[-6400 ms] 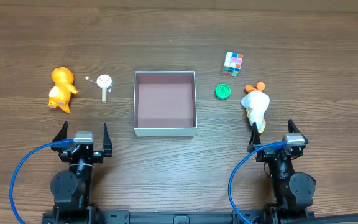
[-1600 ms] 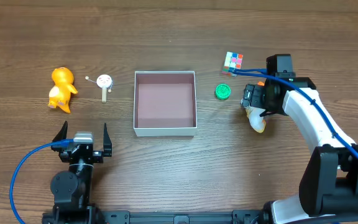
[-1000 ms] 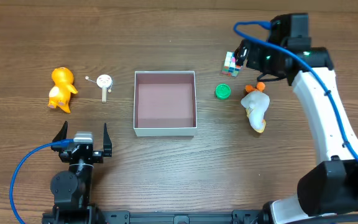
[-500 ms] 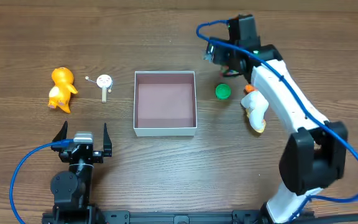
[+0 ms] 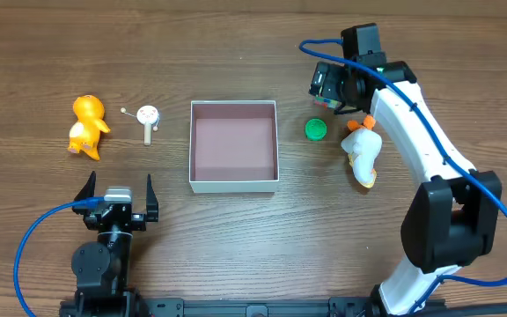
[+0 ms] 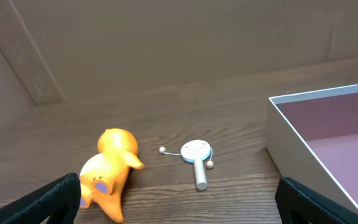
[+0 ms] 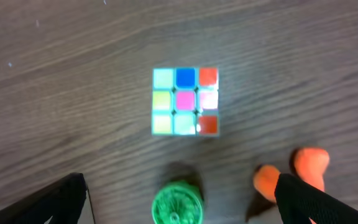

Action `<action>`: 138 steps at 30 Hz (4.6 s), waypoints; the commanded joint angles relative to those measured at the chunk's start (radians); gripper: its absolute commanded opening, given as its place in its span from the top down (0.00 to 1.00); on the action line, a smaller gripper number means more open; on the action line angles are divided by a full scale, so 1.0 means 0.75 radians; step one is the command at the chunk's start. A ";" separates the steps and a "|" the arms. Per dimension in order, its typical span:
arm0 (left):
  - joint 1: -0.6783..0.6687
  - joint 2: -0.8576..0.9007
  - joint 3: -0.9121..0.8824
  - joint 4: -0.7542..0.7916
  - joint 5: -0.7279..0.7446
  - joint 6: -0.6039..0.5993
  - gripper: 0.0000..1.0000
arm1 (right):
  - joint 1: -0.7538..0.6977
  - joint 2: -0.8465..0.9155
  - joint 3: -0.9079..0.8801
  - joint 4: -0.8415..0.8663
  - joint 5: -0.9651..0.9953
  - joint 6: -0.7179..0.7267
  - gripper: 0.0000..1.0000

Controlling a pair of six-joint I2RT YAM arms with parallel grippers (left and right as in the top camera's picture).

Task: Pack container
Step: 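Lower the right gripper onto the Rubik's cube and close on it, then lift the cube and carry it left over the box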

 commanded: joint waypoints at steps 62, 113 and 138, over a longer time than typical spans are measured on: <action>0.009 0.002 -0.004 0.001 0.023 0.023 0.00 | -0.047 0.560 0.658 -0.319 0.025 0.042 0.00; 0.009 0.002 -0.004 0.001 0.023 0.023 0.00 | -0.047 0.625 0.597 -0.334 0.061 0.036 0.14; 0.009 0.002 -0.004 0.001 0.023 0.023 0.00 | -0.045 0.622 0.972 -0.551 0.106 -0.036 0.47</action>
